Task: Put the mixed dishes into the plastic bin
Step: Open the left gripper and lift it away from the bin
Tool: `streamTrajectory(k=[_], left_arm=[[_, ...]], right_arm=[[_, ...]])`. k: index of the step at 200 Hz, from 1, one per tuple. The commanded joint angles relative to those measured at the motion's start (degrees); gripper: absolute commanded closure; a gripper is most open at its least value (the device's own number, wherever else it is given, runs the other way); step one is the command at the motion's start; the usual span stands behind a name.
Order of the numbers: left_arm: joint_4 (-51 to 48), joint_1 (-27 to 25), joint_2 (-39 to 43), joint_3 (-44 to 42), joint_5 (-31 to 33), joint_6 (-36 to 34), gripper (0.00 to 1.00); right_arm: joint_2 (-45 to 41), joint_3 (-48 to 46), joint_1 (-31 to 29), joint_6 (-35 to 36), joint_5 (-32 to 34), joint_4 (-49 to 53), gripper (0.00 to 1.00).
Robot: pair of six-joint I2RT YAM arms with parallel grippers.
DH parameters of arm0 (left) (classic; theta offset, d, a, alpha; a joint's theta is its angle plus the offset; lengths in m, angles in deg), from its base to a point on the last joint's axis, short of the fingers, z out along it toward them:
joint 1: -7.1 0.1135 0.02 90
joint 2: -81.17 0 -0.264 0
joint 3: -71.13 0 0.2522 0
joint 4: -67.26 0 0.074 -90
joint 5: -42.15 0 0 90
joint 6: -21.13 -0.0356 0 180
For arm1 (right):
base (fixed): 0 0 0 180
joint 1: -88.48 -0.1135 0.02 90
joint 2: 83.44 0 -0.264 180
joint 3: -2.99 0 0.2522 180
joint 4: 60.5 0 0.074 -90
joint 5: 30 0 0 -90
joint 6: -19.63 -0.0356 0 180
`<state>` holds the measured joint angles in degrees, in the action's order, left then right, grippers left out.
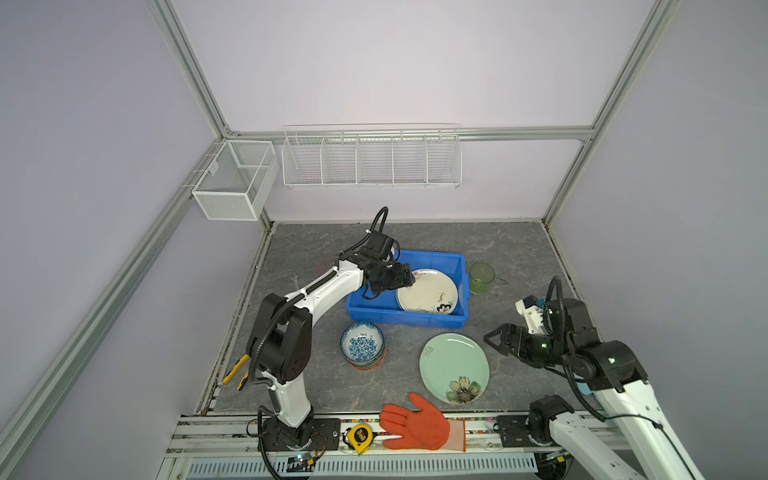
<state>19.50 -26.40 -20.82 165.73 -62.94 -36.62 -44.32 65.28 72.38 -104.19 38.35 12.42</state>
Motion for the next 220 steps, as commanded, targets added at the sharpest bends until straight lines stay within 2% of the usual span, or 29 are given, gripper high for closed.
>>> streamTrajectory(k=[1,41,111,164,179,220], left_arm=[[-2.21,-0.42,3.87,0.93,1.38,-0.99,0.08],[-4.29,-0.61,9.82,-0.56,2.12,0.02,0.00],[-9.17,-1.26,22.03,-6.11,4.00,3.07,0.00],[-10.59,-6.68,29.88,-11.47,6.66,7.38,0.00],[-10.12,-7.58,30.86,-12.74,6.78,8.68,0.00],[-8.74,-10.52,31.00,-13.96,6.38,10.04,0.00]], right_arm=[[0.18,-1.79,0.36,0.41,0.75,-0.39,0.12],[1.30,-3.88,0.33,-0.21,2.13,-0.56,0.12],[5.47,-7.03,0.96,0.75,2.47,-3.37,0.12],[10.12,-12.49,2.55,3.31,0.23,-9.72,0.11],[10.89,-13.94,2.80,3.04,-1.19,-11.63,0.11],[10.84,-16.96,3.11,1.34,0.04,-13.32,0.10]])
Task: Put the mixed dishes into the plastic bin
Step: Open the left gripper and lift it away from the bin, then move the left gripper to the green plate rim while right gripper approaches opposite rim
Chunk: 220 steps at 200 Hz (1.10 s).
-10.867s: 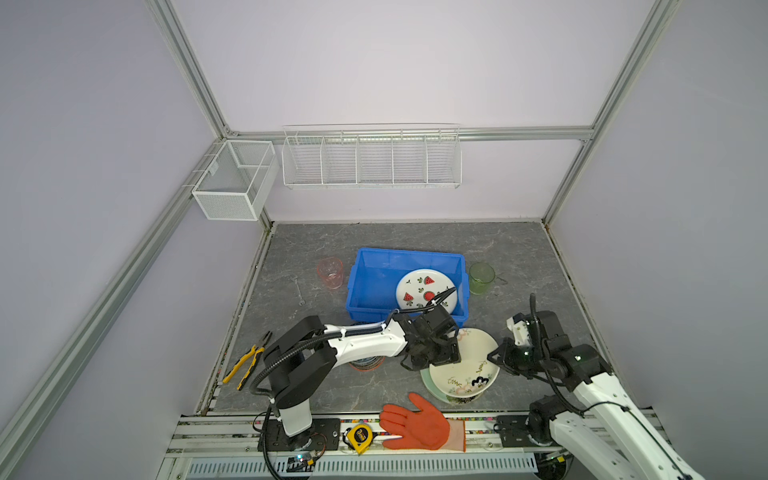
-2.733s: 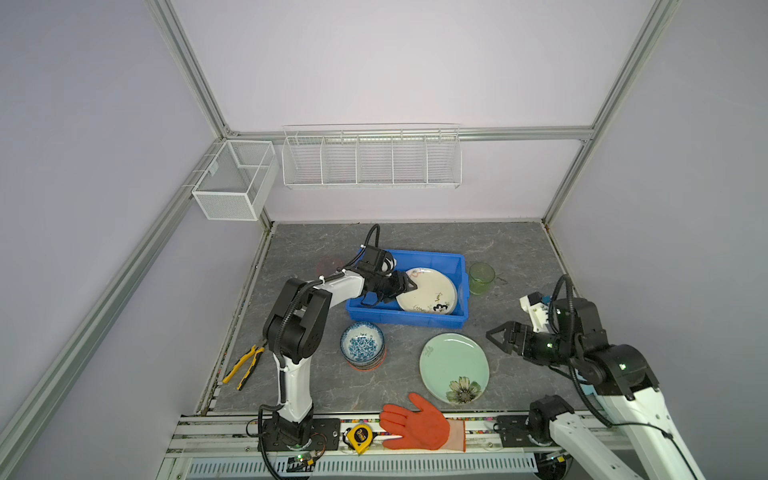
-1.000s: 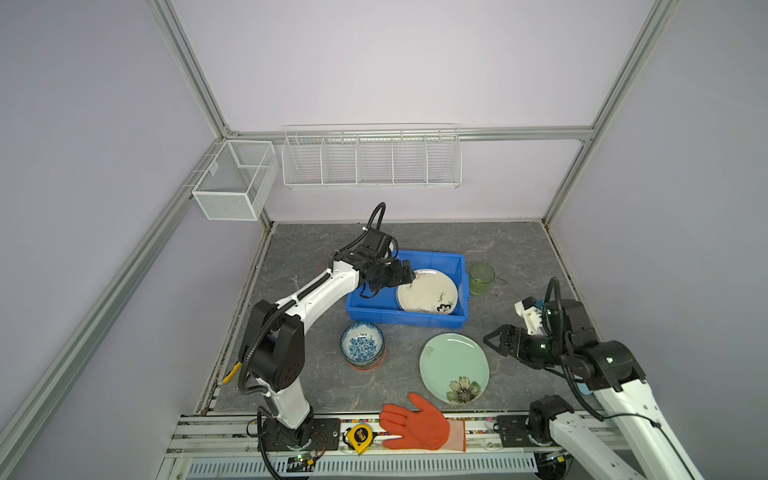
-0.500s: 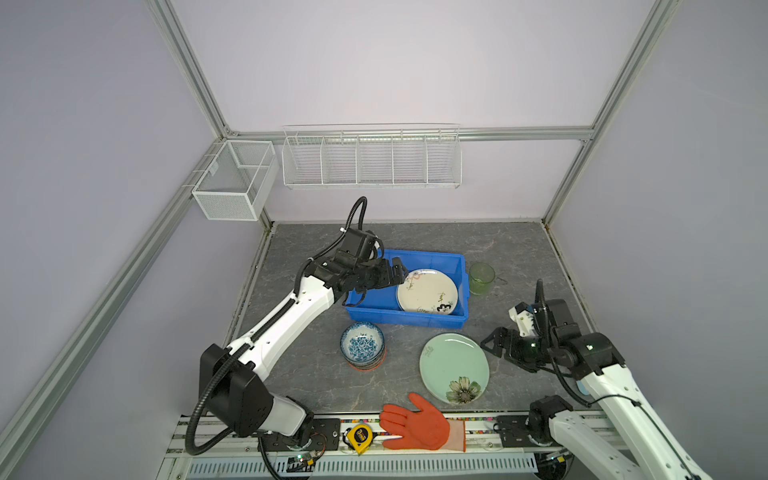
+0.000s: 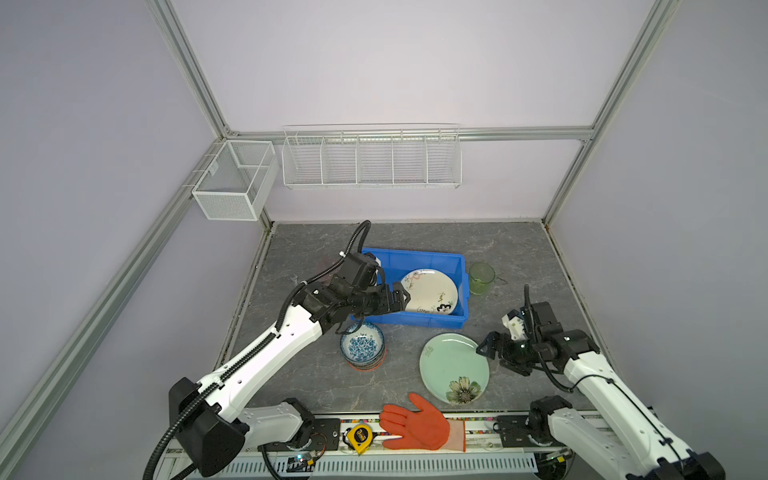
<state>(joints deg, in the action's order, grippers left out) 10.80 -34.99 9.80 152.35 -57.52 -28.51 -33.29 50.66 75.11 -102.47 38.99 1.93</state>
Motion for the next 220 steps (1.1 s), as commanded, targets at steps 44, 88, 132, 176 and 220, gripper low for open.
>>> streamTrajectory(k=[44,88,132,176,220], left_arm=[[0.70,-10.73,0.25,-2.65,3.56,6.76,0.00],[6.26,-16.97,-1.28,-7.49,3.04,12.30,0.00],[10.17,-19.85,-5.43,-8.53,1.87,14.36,0.00],[12.69,-20.84,-8.81,-9.74,0.89,15.32,0.00],[15.73,-21.11,-11.65,-11.54,-0.44,16.32,0.00]], right_arm=[[0.94,-6.22,0.27,-1.52,-1.61,-7.89,0.09],[3.72,-7.66,0.25,-0.89,-2.05,-11.30,0.09],[5.44,-9.73,0.36,-0.17,-4.00,-14.18,0.09],[4.15,-9.85,0.64,-0.20,-3.90,-14.36,0.10],[3.64,-9.83,1.25,0.29,-4.53,-14.57,0.10]])
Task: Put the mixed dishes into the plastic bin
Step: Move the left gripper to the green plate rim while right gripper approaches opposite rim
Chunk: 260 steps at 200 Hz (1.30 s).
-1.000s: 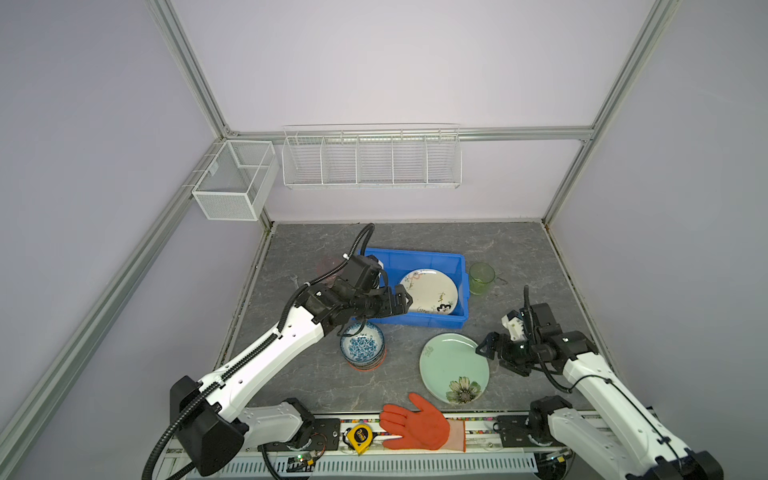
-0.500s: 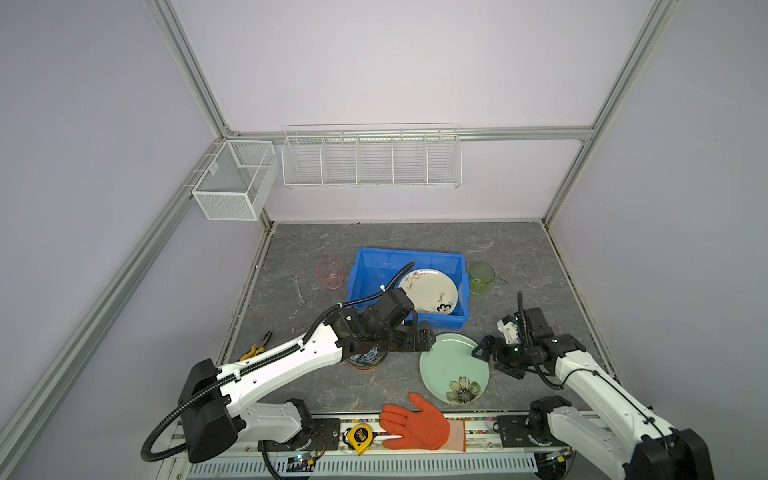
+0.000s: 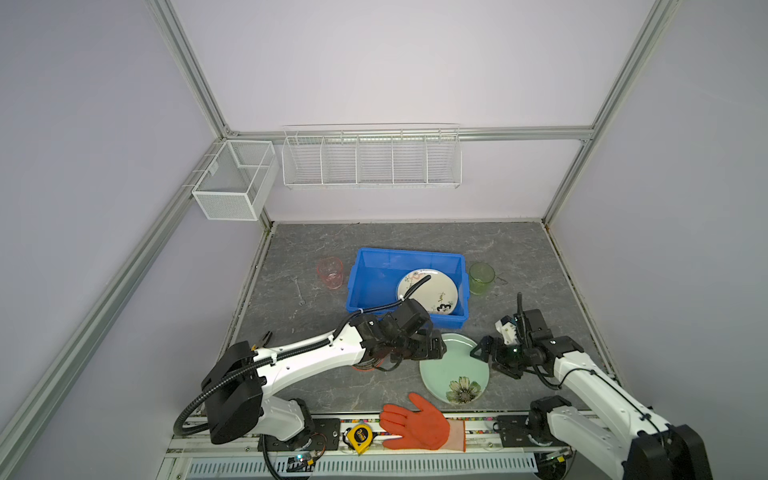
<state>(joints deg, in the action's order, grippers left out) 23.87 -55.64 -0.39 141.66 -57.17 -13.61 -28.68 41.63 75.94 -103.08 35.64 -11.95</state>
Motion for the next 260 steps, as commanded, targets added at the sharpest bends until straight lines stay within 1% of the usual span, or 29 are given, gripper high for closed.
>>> streamTrajectory(k=[1,94,160,195,260], left_arm=[[2.65,-0.45,-1.48,-0.86,-0.79,1.46,0.00],[5.59,-0.62,-2.77,-4.54,-0.59,2.83,0.00],[9.16,-0.62,-5.61,-5.39,-1.18,3.67,0.00],[12.25,-0.69,-7.82,-5.78,-1.76,4.74,0.00],[13.39,-0.72,-11.48,-4.24,-3.20,4.26,0.00]], right_arm=[[-1.02,-0.80,0.41,0.94,-1.20,-0.73,0.10],[0.32,-0.90,0.34,1.68,-3.24,-1.19,0.10],[1.74,-1.14,0.40,1.86,-4.62,-1.51,0.09],[3.37,-1.18,0.32,2.87,-6.73,-2.15,0.08],[3.44,-1.06,-0.64,2.66,-5.17,-2.03,0.08]])
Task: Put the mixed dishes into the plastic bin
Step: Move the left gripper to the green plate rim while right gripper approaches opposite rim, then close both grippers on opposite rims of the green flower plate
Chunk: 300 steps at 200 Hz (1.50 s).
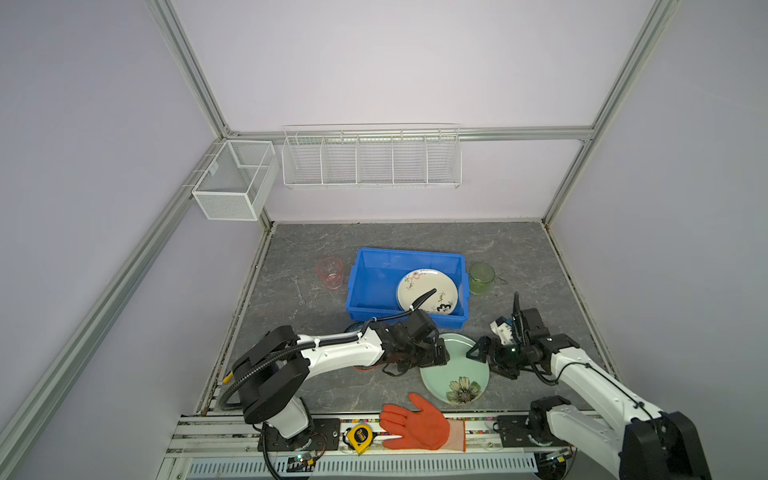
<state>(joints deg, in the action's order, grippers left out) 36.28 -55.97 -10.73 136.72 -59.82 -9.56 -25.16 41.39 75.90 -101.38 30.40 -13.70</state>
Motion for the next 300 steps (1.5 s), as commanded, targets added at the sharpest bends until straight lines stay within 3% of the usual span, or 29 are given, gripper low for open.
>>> streamTrajectory(k=[1,121,300], left_arm=[[0.92,-0.34,-1.16,0.75,-0.58,0.16,0.00],[-0.09,-1.40,-4.58,6.84,-1.39,0.11,0.00],[0.40,-1.92,-7.95,10.31,-3.12,-0.43,0.00]], right_arm=[[-0.09,-0.82,-0.60,0.90,0.08,-0.28,0.07],[2.28,-0.57,-2.48,1.32,0.51,-1.10,0.07],[-8.87,1.70,-2.80,-3.28,1.30,3.94,0.03]])
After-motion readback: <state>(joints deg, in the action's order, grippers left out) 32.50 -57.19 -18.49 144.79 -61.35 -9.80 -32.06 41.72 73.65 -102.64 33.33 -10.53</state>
